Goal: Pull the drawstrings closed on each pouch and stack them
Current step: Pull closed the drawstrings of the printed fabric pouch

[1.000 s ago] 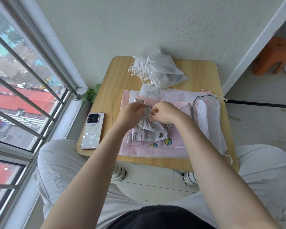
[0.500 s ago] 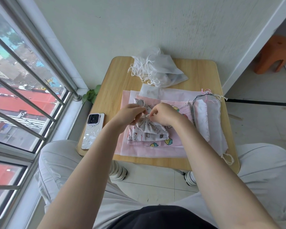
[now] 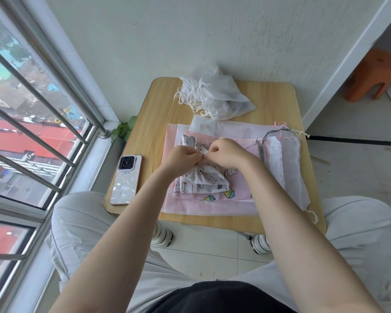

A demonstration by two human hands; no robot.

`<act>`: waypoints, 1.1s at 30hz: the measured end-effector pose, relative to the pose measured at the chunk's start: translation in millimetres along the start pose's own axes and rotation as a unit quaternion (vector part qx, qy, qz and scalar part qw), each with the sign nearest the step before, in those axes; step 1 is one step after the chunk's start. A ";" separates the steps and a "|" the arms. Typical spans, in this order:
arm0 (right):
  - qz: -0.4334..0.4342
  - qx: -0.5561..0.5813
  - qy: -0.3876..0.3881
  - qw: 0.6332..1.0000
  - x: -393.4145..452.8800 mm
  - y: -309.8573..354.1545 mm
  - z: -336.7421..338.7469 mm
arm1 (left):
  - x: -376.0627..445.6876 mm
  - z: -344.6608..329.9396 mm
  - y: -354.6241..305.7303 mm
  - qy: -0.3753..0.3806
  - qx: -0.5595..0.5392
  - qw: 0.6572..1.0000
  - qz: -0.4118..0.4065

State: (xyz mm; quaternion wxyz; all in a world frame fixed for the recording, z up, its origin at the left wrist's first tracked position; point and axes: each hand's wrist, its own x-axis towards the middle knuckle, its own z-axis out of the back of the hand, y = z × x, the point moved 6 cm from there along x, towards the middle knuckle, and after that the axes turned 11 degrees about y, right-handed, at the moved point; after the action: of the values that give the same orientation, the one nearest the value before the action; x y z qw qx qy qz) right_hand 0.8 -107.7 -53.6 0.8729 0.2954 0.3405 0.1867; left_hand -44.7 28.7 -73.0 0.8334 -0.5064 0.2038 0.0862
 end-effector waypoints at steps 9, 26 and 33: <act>0.116 0.238 -0.091 0.960 1.4 7.2 8.3 | -0.7 -0.4 -0.2 0.037 -0.056 0.998 0.004; 0.121 0.076 -0.083 0.986 4.4 3.6 -6.4 | 0.8 0.0 1.4 0.048 -0.091 0.993 0.063; 0.118 0.065 -0.054 0.989 10.1 -11.9 -8.4 | 0.4 6.9 6.0 0.025 -0.119 0.992 0.020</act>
State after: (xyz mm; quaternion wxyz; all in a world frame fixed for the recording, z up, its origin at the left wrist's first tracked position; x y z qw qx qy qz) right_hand 3.4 -108.1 -71.2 0.8408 0.3993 0.2672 0.2493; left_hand -44.7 37.5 -75.2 0.7599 -0.6002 0.2223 0.1138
